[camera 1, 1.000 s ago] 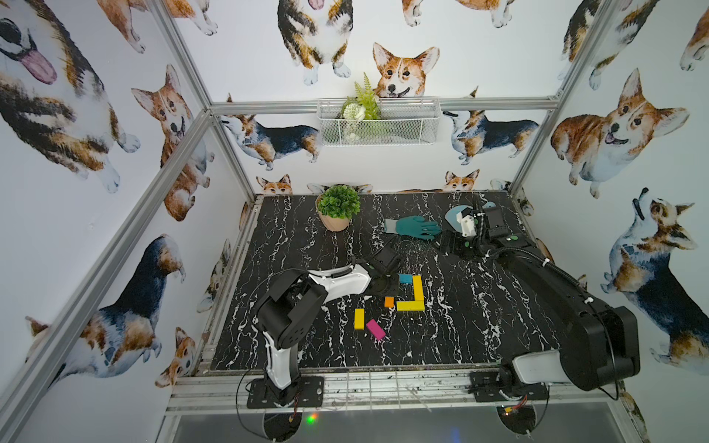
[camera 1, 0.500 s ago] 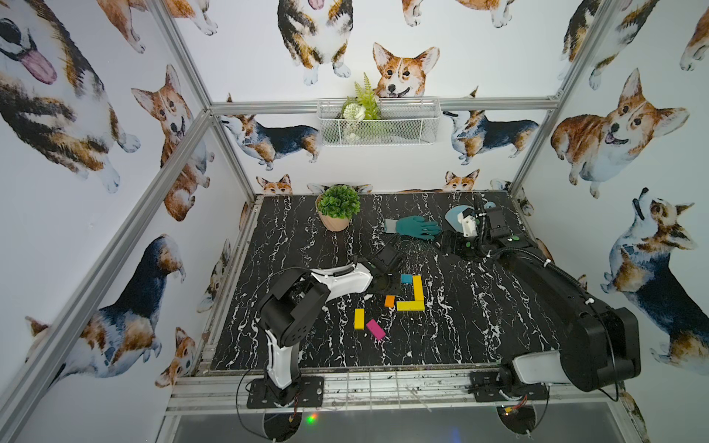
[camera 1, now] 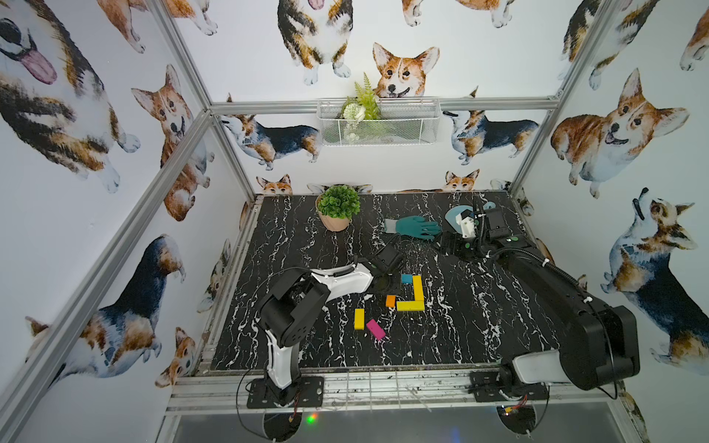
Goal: Assemble the letter p with building blocks
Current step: Assemble the building block at the center of the board.
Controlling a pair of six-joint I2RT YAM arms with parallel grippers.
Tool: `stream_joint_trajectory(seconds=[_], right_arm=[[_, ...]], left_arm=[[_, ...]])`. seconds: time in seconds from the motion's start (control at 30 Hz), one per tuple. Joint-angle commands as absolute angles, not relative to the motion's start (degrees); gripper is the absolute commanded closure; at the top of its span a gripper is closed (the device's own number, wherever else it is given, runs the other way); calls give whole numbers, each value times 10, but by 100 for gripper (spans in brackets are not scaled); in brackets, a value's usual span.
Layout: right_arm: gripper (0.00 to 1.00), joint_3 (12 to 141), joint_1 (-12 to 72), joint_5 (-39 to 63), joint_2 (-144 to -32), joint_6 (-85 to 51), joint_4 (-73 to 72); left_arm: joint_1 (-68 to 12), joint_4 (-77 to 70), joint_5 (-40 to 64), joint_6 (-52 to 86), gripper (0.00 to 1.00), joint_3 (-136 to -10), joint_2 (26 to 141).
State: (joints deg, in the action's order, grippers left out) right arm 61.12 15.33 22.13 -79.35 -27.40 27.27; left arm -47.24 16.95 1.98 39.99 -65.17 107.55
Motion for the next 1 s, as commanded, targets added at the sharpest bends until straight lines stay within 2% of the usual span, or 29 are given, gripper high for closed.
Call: stream_joint_trajectory(seconds=[0.0, 0.97], right_arm=[[0, 610, 153, 227, -795, -283, 258], [0, 608, 153, 238, -802, -279, 257]], left_arm=[[-476, 256, -5, 420, 68, -651, 1078], [-493, 258, -38, 476, 70, -670, 1079]])
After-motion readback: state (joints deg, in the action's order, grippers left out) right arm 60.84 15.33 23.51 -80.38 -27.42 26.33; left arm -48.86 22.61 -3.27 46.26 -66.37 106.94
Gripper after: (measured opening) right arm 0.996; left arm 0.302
